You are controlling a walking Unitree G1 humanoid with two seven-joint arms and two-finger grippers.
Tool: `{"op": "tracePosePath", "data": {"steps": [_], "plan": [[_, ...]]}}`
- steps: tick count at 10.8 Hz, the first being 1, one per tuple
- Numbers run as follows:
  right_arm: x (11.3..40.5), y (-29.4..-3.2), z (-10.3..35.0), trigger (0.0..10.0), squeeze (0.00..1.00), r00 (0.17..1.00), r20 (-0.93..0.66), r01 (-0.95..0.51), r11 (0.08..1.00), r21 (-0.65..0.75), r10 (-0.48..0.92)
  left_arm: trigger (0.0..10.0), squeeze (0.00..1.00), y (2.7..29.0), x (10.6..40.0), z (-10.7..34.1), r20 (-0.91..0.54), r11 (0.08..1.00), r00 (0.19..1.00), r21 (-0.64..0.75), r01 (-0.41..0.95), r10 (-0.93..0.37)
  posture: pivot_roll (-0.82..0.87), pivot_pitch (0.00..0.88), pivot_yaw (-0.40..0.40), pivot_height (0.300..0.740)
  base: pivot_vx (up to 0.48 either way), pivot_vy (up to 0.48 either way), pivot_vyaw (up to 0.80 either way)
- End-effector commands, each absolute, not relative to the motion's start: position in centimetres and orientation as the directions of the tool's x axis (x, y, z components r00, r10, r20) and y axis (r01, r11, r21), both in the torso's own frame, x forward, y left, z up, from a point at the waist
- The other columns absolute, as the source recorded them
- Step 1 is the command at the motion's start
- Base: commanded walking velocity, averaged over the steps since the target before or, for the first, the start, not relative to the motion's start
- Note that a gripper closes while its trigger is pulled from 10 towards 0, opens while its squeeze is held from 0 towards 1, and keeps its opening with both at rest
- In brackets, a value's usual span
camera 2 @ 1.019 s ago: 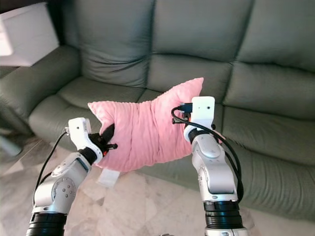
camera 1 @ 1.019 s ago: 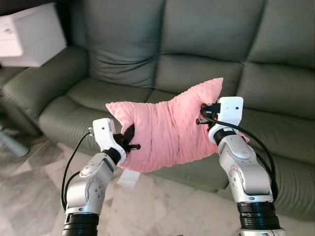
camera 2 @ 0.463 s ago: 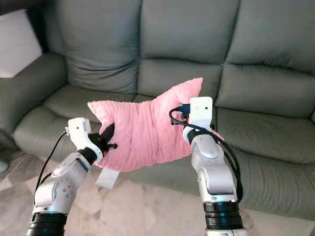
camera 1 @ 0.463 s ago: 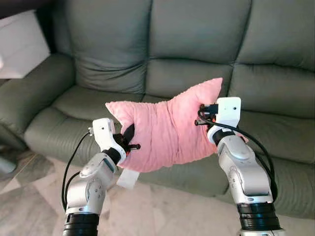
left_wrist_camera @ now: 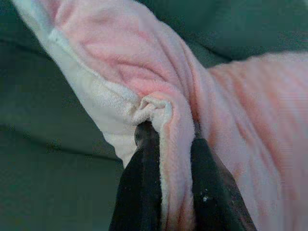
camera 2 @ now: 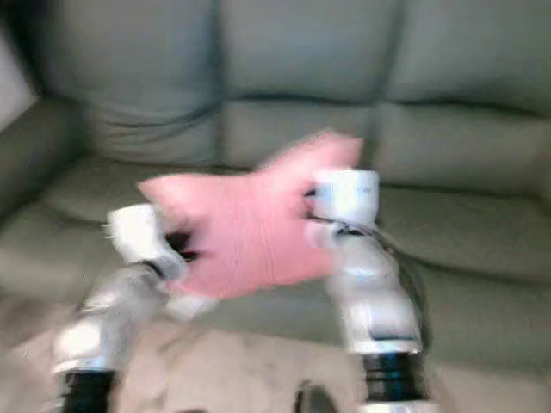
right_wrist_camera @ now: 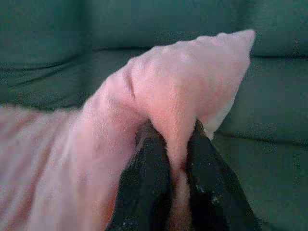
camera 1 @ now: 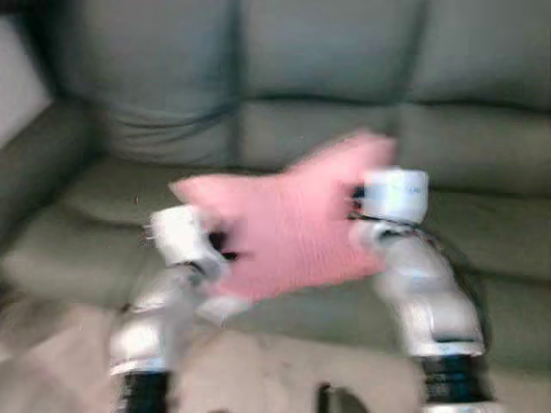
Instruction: Move the pillow to the sofa
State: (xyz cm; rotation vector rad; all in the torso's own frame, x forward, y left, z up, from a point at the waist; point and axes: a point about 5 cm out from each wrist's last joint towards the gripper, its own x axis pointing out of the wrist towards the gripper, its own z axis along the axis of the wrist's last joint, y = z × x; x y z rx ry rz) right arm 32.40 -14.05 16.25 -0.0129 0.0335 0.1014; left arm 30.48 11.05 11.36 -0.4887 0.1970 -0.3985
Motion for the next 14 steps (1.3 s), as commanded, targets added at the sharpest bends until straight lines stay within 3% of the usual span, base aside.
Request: {"op": "tracePosePath", "data": {"steps": [1,3,10,14], "plan": [[32.27,-12.36,16.74,10.0,0.0,0.988,-0.012,-0.157,0.988,0.002,0.157,10.0,0.0,11.71,30.43,11.67,-0.078,0.814,0.908,-0.48,0.327,-0.412,-0.18,0.11,0.033,0.74,0.0,0.0,-0.77],[32.24,-12.32,16.75,10.0,0.0,0.987,-0.005,-0.158,0.987,0.009,0.158,10.0,0.0,11.67,30.44,11.69,-0.078,0.814,0.905,-0.474,0.336,-0.419,-0.18,0.111,0.034,0.74,0.0,0.0,-0.6],[32.21,-12.09,16.83,10.0,0.0,0.985,0.006,-0.174,0.985,0.01,0.174,10.0,0.0,12.27,30.67,11.7,-0.077,0.847,0.924,-0.434,0.307,-0.375,-0.18,0.105,0.039,0.74,0.0,0.0,0.0],[32.04,-11.95,16.6,10.0,0.0,0.983,-0.001,-0.184,0.983,0.01,0.184,10.0,0.0,12.24,30.47,11.62,-0.068,0.841,0.921,-0.437,0.319,-0.384,-0.18,0.105,0.039,0.74,0.398,0.135,0.0]]}}
